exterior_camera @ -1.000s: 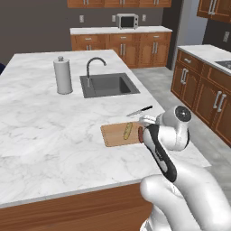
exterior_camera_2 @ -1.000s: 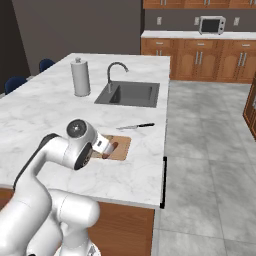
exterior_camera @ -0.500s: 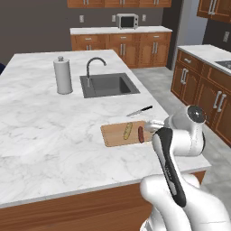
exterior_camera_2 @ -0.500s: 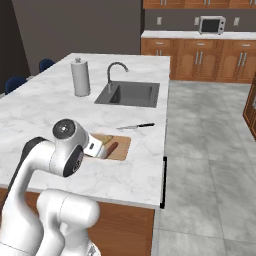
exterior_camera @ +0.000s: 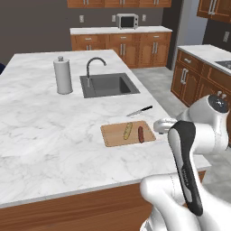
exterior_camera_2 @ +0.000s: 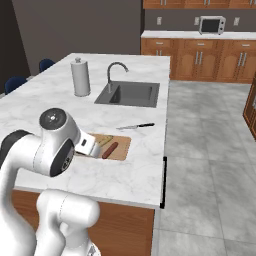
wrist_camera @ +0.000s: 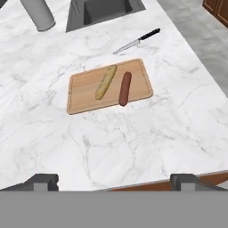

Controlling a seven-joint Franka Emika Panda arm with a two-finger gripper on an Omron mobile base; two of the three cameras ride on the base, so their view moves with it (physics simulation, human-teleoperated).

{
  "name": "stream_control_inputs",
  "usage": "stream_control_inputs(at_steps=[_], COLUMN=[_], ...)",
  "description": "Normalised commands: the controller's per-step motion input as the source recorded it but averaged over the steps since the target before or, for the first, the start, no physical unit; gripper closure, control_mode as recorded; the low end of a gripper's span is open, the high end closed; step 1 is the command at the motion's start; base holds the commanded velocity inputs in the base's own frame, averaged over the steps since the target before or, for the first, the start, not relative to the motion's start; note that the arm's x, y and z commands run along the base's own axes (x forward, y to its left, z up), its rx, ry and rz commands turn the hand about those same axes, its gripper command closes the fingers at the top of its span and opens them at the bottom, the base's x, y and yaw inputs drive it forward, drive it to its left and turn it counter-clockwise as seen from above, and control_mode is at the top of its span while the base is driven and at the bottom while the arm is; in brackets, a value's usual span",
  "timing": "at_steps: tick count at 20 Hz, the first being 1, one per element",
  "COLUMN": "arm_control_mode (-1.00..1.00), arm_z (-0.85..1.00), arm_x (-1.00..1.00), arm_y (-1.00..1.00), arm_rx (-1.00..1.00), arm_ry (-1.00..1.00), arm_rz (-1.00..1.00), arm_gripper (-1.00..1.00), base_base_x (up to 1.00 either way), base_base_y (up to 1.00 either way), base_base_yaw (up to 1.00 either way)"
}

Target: Retrieve the sausage and cheese from the fridge and place them on the cutting board on the counter.

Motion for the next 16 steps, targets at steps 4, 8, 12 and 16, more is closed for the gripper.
stream_control_inputs(at_steps=[4,8,12,16], arm_control_mode=[-1.00,-1.00,-1.00,-1.00], arm_z=[0.00,0.02,0.00,0.00], arm_x=[-0.86,-0.68,-0.18,0.00], arm_y=[0.17,0.11,0.01,0.00], arm_rx=[-0.10,-0.01,-0.02,0.00], arm_ry=[-0.24,-0.09,0.00,0.00], arm_rz=[0.02,0.00,0.03,0.00], arm_gripper=[-1.00,-1.00,-1.00,-1.00], base_base_x=[0.00,0.00,0.00,0.00], base_base_y=[0.00,0.00,0.00,0.00], base_base_yaw=[0.00,0.00,0.00,0.00])
